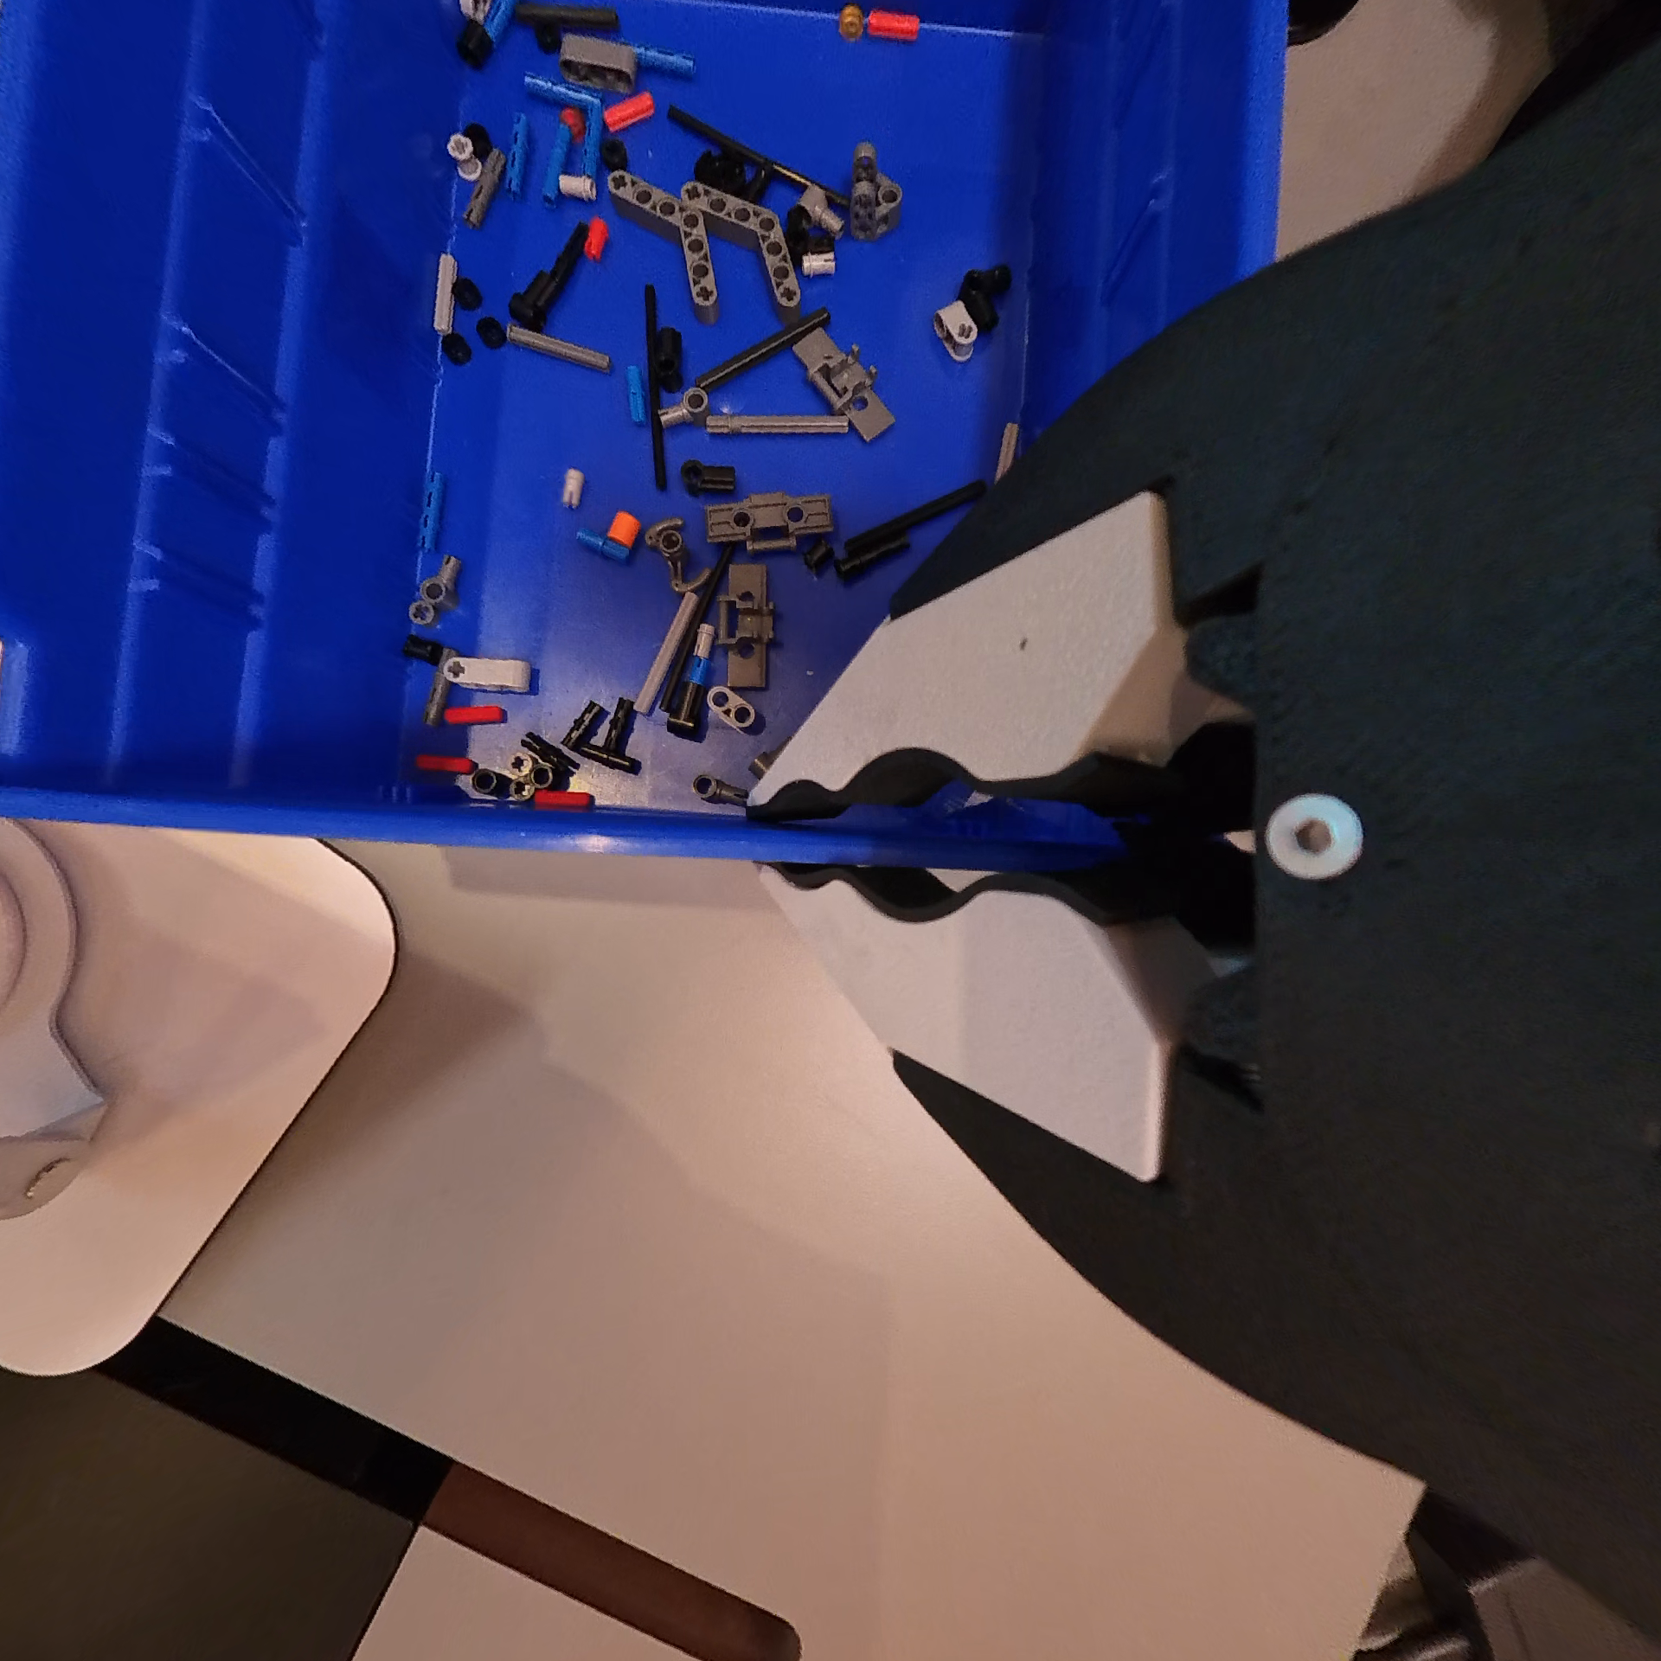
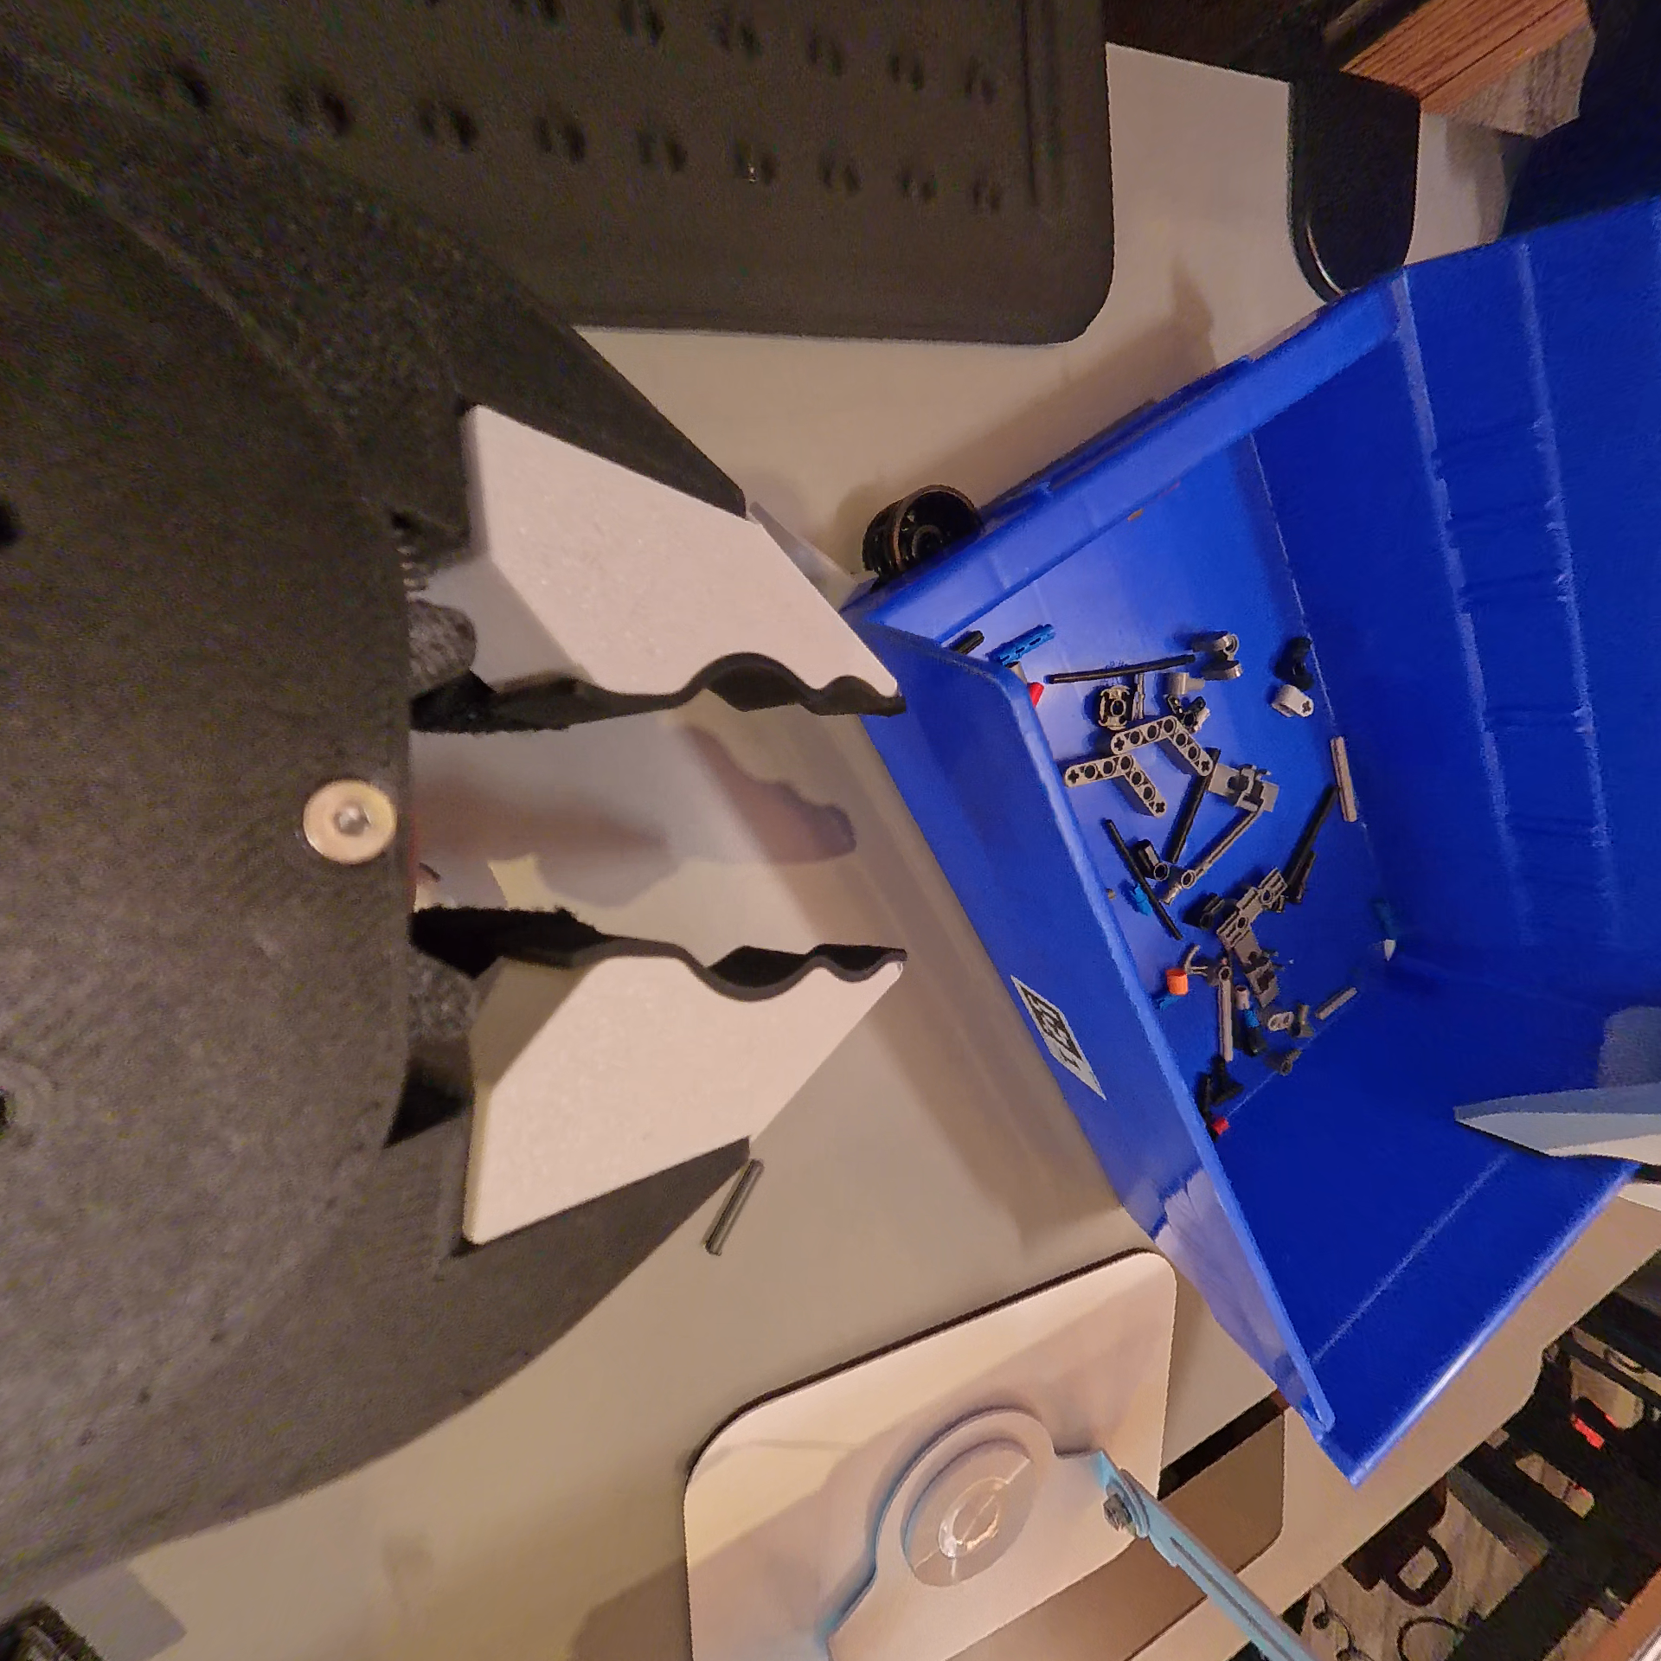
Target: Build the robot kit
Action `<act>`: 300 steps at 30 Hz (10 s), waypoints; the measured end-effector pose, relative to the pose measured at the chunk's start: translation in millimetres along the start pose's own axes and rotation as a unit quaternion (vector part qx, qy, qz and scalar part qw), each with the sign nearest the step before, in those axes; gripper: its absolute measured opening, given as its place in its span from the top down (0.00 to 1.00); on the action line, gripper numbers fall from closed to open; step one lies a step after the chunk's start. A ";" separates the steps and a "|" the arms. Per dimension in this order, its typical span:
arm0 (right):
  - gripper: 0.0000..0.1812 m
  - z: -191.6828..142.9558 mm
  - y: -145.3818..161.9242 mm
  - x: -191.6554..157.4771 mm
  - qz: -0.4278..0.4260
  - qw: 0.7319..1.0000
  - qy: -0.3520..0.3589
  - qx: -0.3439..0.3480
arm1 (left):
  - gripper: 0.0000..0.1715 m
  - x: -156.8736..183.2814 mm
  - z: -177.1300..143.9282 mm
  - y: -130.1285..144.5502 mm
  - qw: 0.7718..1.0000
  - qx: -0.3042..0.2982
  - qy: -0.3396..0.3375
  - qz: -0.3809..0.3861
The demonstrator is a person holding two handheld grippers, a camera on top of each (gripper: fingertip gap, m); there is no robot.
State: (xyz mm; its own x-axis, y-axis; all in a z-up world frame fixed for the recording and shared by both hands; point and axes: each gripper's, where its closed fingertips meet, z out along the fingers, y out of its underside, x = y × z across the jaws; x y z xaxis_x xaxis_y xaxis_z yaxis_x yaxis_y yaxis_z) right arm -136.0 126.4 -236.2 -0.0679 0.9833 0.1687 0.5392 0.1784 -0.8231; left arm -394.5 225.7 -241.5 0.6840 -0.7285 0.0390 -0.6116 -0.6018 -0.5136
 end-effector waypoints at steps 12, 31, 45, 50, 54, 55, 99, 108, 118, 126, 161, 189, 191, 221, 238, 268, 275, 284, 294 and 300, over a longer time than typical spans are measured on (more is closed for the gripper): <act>0.73 -0.3 2.5 1.0 -0.001 1.000 0.002 -0.002 | 0.99 1.9 -3.4 -1.0 1.000 0.007 0.010 0.004; 0.73 0.5 5.3 1.4 -0.003 1.000 0.003 -0.007 | 1.00 2.1 -3.3 13.3 0.999 -0.010 0.040 -0.013; 0.73 1.7 8.1 3.9 -0.002 1.000 0.007 -0.011 | 0.92 4.4 -11.9 12.0 0.999 -0.015 0.020 0.025; 0.73 1.4 7.8 4.4 -0.002 1.000 0.007 -0.010 | 0.86 1.1 -19.3 7.1 0.999 -0.009 -0.007 0.038; 0.73 1.6 8.2 4.5 -0.002 1.000 0.007 -0.011 | 0.81 -5.6 -24.6 5.7 0.998 -0.016 -0.046 0.049; 0.73 1.6 8.0 4.4 -0.002 1.000 0.007 -0.010 | 0.80 -6.8 -25.9 4.6 0.997 -0.016 -0.054 0.052; 0.73 4.9 10.1 4.4 -0.002 1.000 0.004 -0.016 | 0.67 93.3 49.9 42.0 0.934 -0.293 0.061 0.197; 0.73 3.5 9.4 4.2 -0.002 1.000 0.003 -0.014 | 0.84 121.6 48.6 38.6 0.928 -0.266 0.123 0.230; 0.73 2.4 9.3 4.4 -0.001 1.000 0.003 -0.013 | 0.62 81.5 40.1 13.8 0.955 -0.210 0.029 0.207; 0.73 2.8 9.5 3.4 -0.002 1.000 0.002 -0.014 | 0.53 85.7 54.5 32.2 0.950 -0.260 0.056 0.162; 0.73 -0.1 9.0 3.7 -0.005 1.000 0.004 -0.013 | 0.94 72.5 66.9 3.0 0.948 -0.205 -0.018 0.241; 0.73 -0.8 9.9 4.2 -0.007 1.000 0.005 -0.016 | 0.95 112.0 60.8 19.6 0.938 -0.231 0.068 0.251; 0.73 -0.8 10.1 4.4 -0.007 1.000 0.005 -0.016 | 0.95 104.6 61.3 18.3 0.940 -0.228 0.056 0.247; 0.73 -0.3 11.5 3.7 -0.010 1.000 0.005 -0.020 | 0.94 92.2 63.6 11.8 0.941 -0.216 0.018 0.259; 0.73 2.7 14.5 3.5 -0.015 0.999 0.006 -0.028 | 0.84 91.6 64.8 10.2 0.947 -0.209 0.027 0.240; 0.73 0.6 13.2 3.5 -0.023 0.999 0.010 -0.028 | 0.98 57.4 32.4 6.8 0.958 -0.192 -0.025 0.214; 0.73 1.0 13.9 3.6 -0.023 0.999 0.010 -0.029 | 0.96 55.2 25.2 16.0 0.956 -0.212 -0.023 0.201; 0.73 1.3 14.9 3.4 -0.024 0.999 0.010 -0.031 | 0.90 77.7 29.9 55.8 0.935 -0.297 0.050 0.187; 0.73 0.8 14.9 3.8 -0.026 0.999 0.011 -0.032 | 0.93 76.0 37.4 62.2 0.924 -0.327 0.036 0.194; 0.73 0.4 14.9 4.4 -0.026 0.999 0.013 -0.032 | 0.92 57.0 41.8 23.6 0.942 -0.252 -0.041 0.218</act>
State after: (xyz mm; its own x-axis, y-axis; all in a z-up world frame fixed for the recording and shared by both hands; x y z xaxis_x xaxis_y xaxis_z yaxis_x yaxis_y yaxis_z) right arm -128.6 133.4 -247.9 -0.0753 0.9715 0.2249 0.5875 0.2254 -0.7772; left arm -353.4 183.8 -287.3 0.3391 -0.9273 -0.1583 -0.9387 -0.3445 0.0073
